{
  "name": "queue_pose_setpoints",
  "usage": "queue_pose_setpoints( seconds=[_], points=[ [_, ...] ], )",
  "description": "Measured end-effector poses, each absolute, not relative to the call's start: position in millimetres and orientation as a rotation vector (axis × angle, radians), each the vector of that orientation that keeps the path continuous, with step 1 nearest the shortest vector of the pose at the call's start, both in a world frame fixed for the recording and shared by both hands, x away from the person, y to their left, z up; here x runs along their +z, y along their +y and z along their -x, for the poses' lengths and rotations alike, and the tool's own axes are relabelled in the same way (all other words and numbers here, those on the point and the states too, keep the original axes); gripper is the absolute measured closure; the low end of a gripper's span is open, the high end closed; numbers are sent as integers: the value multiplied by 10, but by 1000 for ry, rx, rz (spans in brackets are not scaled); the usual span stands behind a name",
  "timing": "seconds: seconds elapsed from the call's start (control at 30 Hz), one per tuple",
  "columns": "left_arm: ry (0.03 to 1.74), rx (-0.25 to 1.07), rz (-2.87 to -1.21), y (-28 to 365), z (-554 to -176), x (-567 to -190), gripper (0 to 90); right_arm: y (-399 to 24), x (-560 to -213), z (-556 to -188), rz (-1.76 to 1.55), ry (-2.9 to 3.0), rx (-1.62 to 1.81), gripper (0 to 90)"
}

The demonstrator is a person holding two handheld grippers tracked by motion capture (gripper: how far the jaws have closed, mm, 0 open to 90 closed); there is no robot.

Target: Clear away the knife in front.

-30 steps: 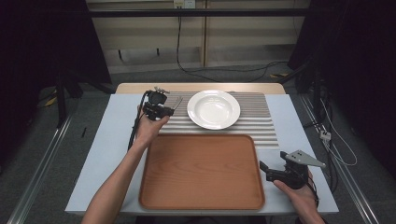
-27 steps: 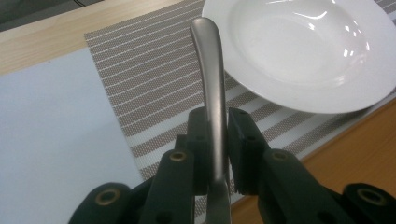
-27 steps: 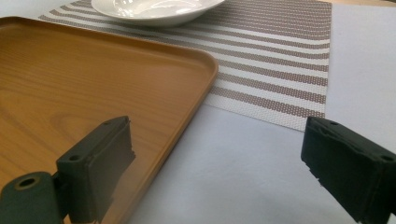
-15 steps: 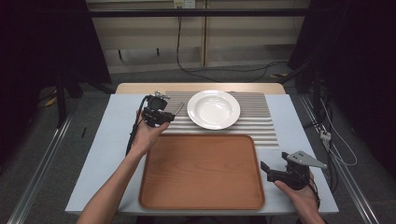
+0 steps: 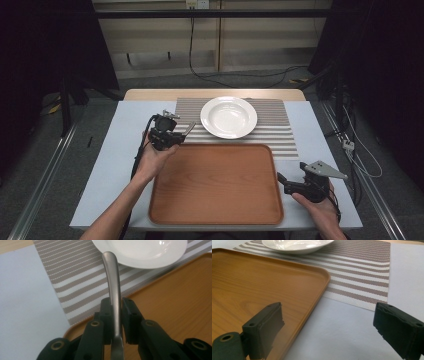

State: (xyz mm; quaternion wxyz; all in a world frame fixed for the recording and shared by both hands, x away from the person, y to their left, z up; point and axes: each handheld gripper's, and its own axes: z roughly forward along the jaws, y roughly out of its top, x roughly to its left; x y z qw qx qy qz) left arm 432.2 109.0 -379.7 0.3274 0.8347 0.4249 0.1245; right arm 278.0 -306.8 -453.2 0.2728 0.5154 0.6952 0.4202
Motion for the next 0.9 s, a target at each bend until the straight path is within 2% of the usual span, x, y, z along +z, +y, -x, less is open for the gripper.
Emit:
queue_pose_setpoints(
  seconds=[0.37,0.9],
  points=[
    [1117,325,-2233,1162,-4068,-3929,799,-3063,-4531,-2780,-1391,1871,1123,87],
    [1116,237,-2282,1147,-3796,-4210,798,-3061,-4529,-2780,-1389,1869,1127,87]
  ],
)
